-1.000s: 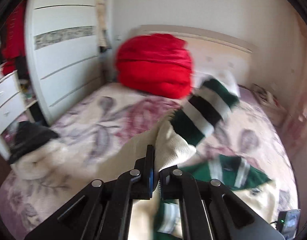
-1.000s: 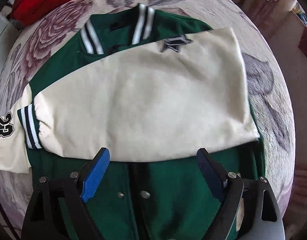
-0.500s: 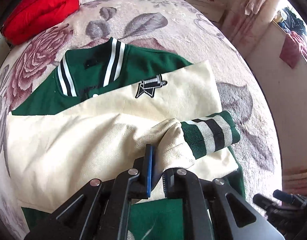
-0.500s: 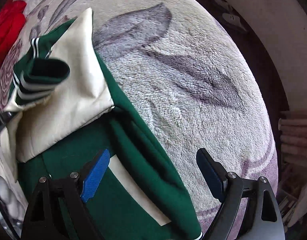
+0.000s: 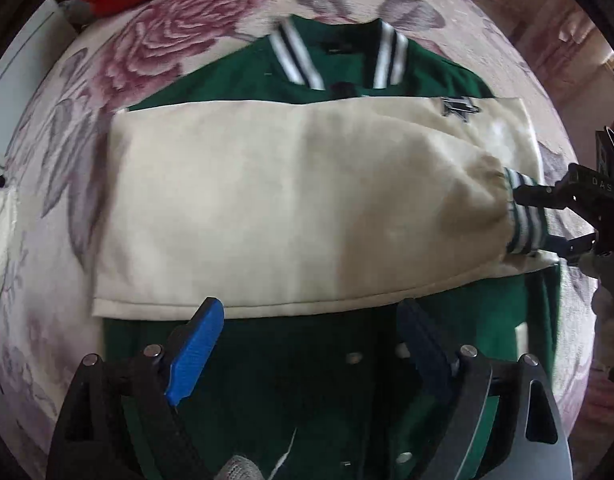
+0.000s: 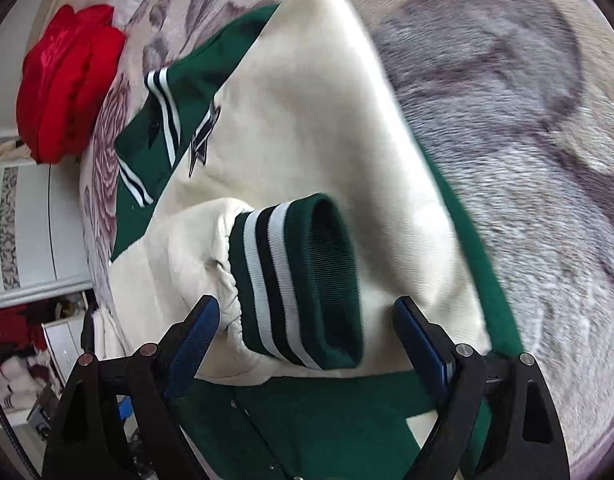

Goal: Fold large clothes

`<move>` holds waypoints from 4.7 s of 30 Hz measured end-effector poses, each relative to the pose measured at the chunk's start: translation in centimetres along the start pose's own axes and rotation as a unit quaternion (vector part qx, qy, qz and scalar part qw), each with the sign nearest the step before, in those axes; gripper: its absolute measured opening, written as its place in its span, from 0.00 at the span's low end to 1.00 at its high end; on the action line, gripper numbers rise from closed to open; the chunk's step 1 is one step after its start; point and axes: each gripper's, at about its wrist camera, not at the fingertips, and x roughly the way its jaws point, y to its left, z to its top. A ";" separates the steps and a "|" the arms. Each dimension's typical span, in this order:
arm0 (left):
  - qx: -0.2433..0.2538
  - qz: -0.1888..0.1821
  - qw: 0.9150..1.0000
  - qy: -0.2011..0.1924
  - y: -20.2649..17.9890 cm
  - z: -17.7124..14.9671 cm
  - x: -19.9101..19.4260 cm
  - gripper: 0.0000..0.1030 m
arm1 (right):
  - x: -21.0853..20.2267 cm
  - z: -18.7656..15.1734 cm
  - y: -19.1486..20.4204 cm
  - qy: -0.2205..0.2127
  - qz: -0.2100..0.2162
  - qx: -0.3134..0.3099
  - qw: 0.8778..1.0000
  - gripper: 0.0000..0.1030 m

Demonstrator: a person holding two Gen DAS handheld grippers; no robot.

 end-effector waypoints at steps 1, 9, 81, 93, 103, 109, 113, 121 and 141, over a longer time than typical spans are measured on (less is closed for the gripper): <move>-0.008 0.020 1.000 -0.003 1.4 -0.2 -0.1 0.86 | 1.2 0.0 1.0 0.015 -0.013 -0.020 1.000 0.83; -0.069 0.146 0.987 -0.012 10.7 1.2 2.0 0.86 | -3.6 0.2 4.7 -0.109 -0.089 -0.062 0.988 0.06; 0.039 0.096 0.990 0.101 -3.2 -23.7 6.2 0.88 | 0.7 -28.0 -11.7 0.043 -0.140 0.104 0.984 0.43; -0.001 0.187 0.976 0.112 -7.2 -23.5 7.1 0.90 | -1.9 -5.8 -3.3 0.027 -0.125 -0.087 0.988 0.47; -0.022 0.201 0.973 0.111 -9.2 -24.2 6.3 0.91 | 3.6 1.8 0.7 0.002 -0.160 -0.151 0.976 0.37; -0.034 0.215 0.972 0.093 -8.8 -23.7 2.9 0.91 | -1.4 -2.0 -1.3 0.055 -0.156 -0.164 0.972 0.42; -0.006 0.225 0.973 0.052 -12.1 -23.9 -0.7 0.91 | -7.4 -6.2 -4.4 0.087 -0.134 -0.172 0.972 0.62; 0.098 0.165 0.980 0.052 -25.4 -27.2 -2.9 0.91 | -16.7 -11.6 -16.2 0.082 -0.186 -0.117 0.972 0.62; 0.131 0.255 0.956 0.055 -33.6 -25.3 5.1 0.53 | -11.7 -3.1 -19.7 0.054 -0.059 -0.103 0.991 0.77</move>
